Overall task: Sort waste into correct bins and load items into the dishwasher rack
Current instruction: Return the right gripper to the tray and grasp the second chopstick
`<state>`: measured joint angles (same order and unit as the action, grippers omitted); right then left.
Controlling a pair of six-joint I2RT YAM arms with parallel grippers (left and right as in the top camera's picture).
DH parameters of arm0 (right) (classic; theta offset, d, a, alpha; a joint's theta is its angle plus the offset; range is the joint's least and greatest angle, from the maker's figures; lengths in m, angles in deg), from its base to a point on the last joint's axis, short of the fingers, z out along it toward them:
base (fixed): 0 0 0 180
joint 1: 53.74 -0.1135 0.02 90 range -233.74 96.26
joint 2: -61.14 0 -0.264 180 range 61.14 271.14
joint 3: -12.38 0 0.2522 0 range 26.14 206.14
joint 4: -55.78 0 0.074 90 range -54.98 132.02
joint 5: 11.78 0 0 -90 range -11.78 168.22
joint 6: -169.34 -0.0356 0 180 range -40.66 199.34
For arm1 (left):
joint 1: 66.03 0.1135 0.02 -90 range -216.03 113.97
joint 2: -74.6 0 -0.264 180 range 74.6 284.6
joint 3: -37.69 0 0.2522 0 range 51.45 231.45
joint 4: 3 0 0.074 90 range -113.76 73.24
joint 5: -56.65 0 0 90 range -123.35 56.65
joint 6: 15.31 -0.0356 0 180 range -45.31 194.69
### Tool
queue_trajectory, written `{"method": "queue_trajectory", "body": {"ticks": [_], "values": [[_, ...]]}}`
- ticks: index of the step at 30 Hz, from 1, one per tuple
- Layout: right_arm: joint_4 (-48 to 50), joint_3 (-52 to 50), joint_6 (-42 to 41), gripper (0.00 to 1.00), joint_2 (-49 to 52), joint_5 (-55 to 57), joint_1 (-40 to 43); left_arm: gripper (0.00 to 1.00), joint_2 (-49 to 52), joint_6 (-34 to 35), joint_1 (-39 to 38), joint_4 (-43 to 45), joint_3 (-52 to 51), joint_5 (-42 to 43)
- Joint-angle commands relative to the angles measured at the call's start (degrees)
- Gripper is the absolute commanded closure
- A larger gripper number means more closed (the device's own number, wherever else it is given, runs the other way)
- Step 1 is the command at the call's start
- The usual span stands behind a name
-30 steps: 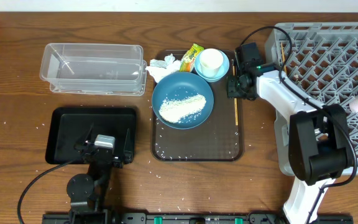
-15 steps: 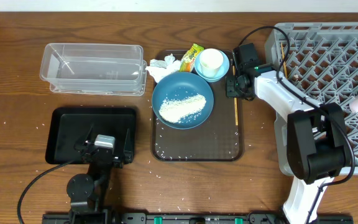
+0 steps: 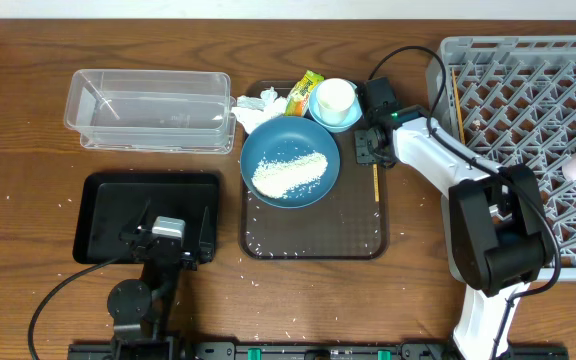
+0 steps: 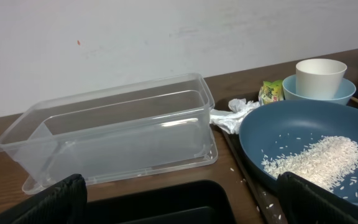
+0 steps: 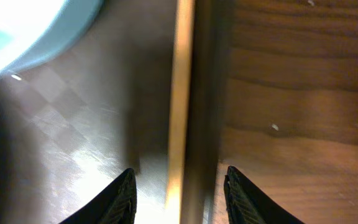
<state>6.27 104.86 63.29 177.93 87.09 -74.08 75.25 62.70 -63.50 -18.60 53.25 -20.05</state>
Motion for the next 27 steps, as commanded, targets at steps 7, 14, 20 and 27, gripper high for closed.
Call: {"method": "queue_trajectory", "body": {"ticks": [7,14,20,27], "values": [[-4.28,6.16,-0.87,0.57,-2.64,0.48,-0.11,0.00,-0.26,0.28,0.13,-0.96,-1.57,0.17],[-2.95,5.40,-0.87,0.60,-1.81,-2.60,-0.37,0.00,-0.26,0.26,0.13,-0.96,-1.57,0.17],[0.09,3.72,-0.92,0.60,1.22,-2.67,-0.37,0.00,-0.26,0.26,0.13,-0.96,-1.57,0.15],[1.29,3.65,-1.81,0.61,3.91,-2.93,-0.37,0.00,-0.26,0.26,0.13,-0.96,-1.57,0.17]]}}
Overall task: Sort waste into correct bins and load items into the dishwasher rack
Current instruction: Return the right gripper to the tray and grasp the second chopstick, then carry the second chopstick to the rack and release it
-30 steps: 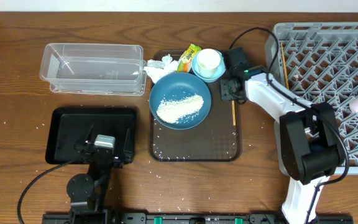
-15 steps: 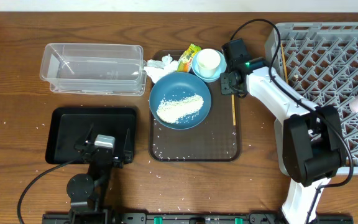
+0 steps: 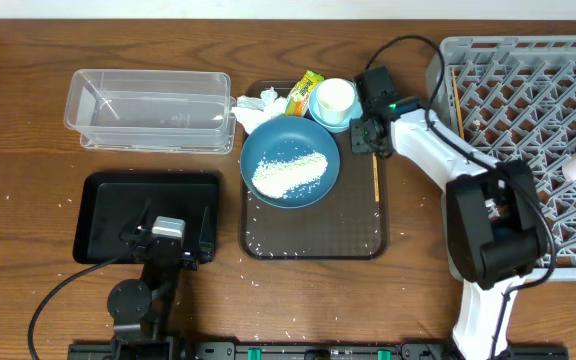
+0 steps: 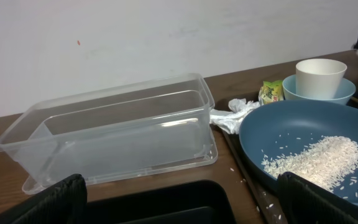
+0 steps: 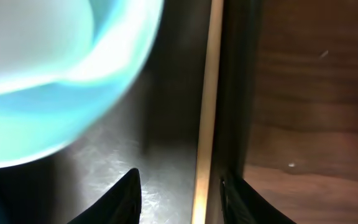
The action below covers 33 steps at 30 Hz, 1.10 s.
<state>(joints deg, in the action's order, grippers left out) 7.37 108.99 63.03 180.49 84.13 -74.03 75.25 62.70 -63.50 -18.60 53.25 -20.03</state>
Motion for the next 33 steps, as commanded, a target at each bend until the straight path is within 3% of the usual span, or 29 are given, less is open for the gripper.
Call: {"method": "queue_trajectory", "body": {"ticks": [1,10,15,26,33], "values": [[0.15,-0.48,-1.77,0.61,1.57,0.02,-0.42,0.00,-0.26,0.26,0.13,-0.96,-1.57,0.15],[-1.25,-0.55,-3.82,0.70,3.37,0.07,-0.39,0.00,-0.26,0.28,0.13,-0.96,-1.57,0.15],[-3.15,-0.55,-4.50,0.96,3.37,1.27,-0.28,0.00,-0.26,0.26,0.13,-0.96,-1.57,0.15],[-6.21,0.04,-4.87,0.99,1.75,1.55,0.87,0.00,-0.26,0.26,0.13,-0.96,-1.57,0.15],[-7.91,1.66,-2.12,0.99,-8.74,1.66,4.35,0.00,-0.26,0.28,0.13,-0.96,-1.57,0.15]]}}
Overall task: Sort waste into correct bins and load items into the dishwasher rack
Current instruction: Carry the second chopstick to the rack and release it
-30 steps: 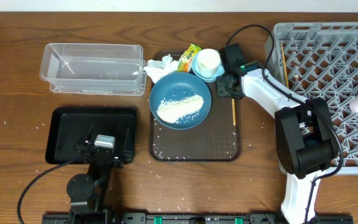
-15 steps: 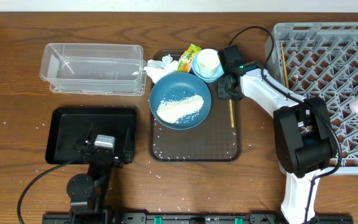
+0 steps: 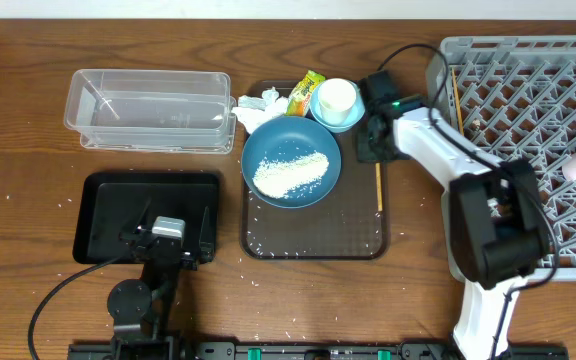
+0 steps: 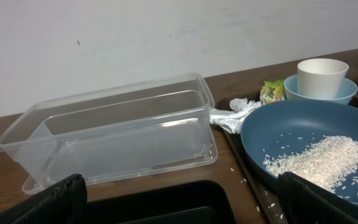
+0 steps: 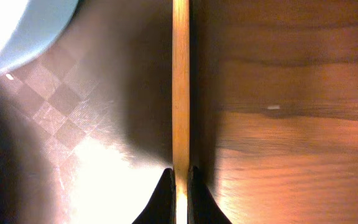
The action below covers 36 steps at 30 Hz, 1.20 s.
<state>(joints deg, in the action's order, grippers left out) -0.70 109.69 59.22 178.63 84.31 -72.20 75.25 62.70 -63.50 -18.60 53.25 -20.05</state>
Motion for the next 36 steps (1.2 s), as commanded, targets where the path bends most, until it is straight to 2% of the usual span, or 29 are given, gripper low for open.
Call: {"method": "queue_trajectory", "body": {"ticks": [1,9,22,27,30,31,36], "values": [[0.59,0.96,3.08,0.99,-8.98,1.55,3.37,0.00,-0.26,0.28,0.13,-0.96,-1.57,0.17],[3.87,0.96,11.32,0.99,-17.84,3.15,10.69,0.00,-0.26,0.28,0.13,-0.96,-1.57,0.17],[7.65,0.92,19.47,0.99,-15.50,3.10,19.43,0.00,-0.26,0.26,0.13,-0.96,-1.57,0.17],[7.34,0.83,20.00,0.95,-14.82,3.13,20.68,0.00,-0.26,0.28,0.13,-0.96,-1.57,0.17],[7.32,0.79,19.98,0.83,-14.64,3.06,20.90,0.00,-0.26,0.26,0.13,-0.96,-1.57,0.15],[7.26,0.79,19.98,0.74,-14.62,2.91,20.90,0.00,-0.26,0.26,0.13,-0.96,-1.57,0.17],[6.99,0.79,19.71,0.40,-14.62,1.07,20.90,0.00,-0.26,0.26,0.13,-0.96,-1.57,0.17]]}}
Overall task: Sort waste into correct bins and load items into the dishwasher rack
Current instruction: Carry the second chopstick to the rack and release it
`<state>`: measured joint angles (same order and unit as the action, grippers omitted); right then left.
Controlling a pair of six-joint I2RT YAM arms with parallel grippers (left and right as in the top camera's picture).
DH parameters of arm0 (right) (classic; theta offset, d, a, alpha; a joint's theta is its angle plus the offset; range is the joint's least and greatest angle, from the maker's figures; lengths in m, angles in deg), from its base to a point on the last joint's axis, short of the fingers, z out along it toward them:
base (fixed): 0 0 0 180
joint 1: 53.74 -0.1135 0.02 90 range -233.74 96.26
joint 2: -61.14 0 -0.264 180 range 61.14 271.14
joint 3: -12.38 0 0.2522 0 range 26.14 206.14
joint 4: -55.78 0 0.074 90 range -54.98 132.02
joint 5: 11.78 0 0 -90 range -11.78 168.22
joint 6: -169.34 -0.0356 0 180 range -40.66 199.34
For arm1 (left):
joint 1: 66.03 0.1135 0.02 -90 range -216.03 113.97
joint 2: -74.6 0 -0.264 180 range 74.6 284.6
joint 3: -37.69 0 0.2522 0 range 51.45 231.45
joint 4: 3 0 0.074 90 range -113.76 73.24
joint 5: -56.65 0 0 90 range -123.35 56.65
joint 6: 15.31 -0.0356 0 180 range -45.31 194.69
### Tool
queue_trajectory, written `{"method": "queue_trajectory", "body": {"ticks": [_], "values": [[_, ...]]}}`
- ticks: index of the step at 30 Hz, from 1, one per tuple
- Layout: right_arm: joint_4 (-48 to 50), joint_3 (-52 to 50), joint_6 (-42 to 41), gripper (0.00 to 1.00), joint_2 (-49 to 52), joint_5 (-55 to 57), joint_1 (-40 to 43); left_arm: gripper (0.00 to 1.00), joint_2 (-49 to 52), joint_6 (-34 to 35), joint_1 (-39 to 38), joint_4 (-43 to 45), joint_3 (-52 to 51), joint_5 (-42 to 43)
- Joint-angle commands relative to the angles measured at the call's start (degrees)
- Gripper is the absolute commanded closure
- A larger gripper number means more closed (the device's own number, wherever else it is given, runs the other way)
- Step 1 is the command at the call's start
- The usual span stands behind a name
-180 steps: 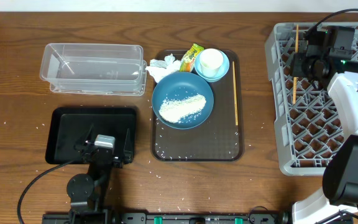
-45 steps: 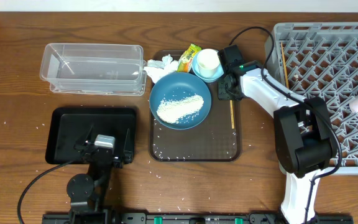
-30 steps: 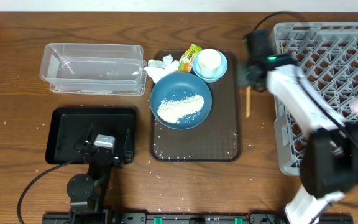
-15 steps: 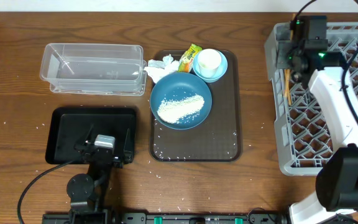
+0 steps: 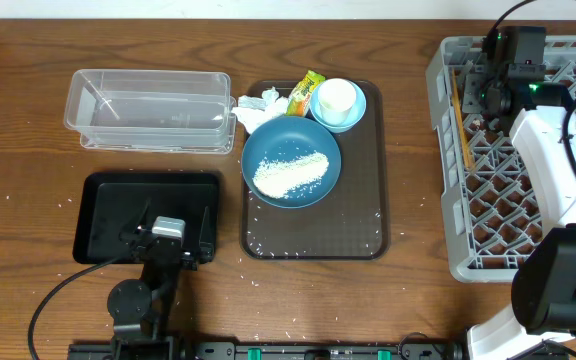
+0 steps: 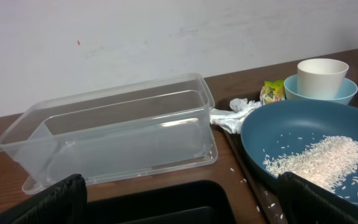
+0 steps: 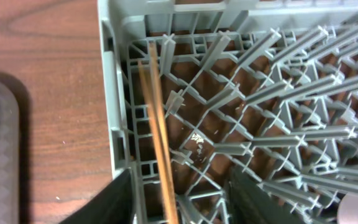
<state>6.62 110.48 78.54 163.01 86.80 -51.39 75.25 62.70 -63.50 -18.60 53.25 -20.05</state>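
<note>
Two wooden chopsticks [image 7: 156,124] lie side by side in the left end of the grey dishwasher rack [image 5: 528,150]; the overhead view shows the chopsticks [image 5: 460,120] as a thin line. My right gripper [image 7: 180,186] hangs open just above them, holding nothing, at the rack's far left corner [image 5: 490,88]. On the brown tray [image 5: 313,235] sit a blue plate with rice [image 5: 290,165], a light-blue bowl holding a white cup [image 5: 336,100], a crumpled tissue [image 5: 258,103] and a yellow-green wrapper [image 5: 307,88]. My left gripper [image 6: 179,202] rests open over the black bin [image 5: 118,215].
A clear plastic container [image 5: 148,108] stands at the back left, behind the black bin. A pale cup lies at the rack's right side. Loose rice grains dot the tray and the wooden table [image 5: 28,150].
My right gripper was shut on a chopstick at the tray's right edge; now it is open over the rack's left end, and the chopstick lies in the rack. The left arm is unchanged.
My right gripper stood open around a chopstick on the tray's right edge, then open a little farther back beside the bowl. After that it was shut on the chopstick. Now the tray's edge is bare and the chopstick lies in the rack beside another.
</note>
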Motion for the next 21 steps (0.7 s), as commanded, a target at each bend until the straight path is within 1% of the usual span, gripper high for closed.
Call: {"method": "queue_trajectory", "body": {"ticks": [1,5,6,7,8,10,15,21], "values": [[-0.42,0.00,0.37,0.36,1.01,-2.38,0.09,0.00,-0.24,0.28,0.13,-0.96,-1.57,0.17],[-1.09,-0.02,-1.14,0.21,1.01,-6.01,0.04,0.00,-0.26,0.26,0.13,-0.96,-1.57,0.17],[-1.29,-0.02,-1.92,0.16,1.03,-6.34,0.04,0.00,-0.26,0.28,0.13,-0.96,-1.57,0.17],[-1.51,-0.02,-3.13,0.07,1.01,-6.32,0.02,0.00,-0.26,0.26,0.13,-0.96,-1.57,0.17],[-1.66,-0.02,-4.44,0.01,1.01,-6.32,0.02,0.00,-0.26,0.28,0.13,-0.96,-1.57,0.17],[-1.73,-0.02,-6.08,0.01,1.01,-6.29,0.02,0.00,-0.26,0.26,0.13,-0.96,-1.57,0.17],[-1.73,-0.02,-5.97,0.01,1.01,-5.81,0.00,0.00,-0.26,0.28,0.13,-0.96,-1.57,0.17],[-1.73,-0.02,-6.03,0.01,1.01,2.16,1.01,0.00,-0.26,0.26,0.13,-0.96,-1.57,0.17]]}}
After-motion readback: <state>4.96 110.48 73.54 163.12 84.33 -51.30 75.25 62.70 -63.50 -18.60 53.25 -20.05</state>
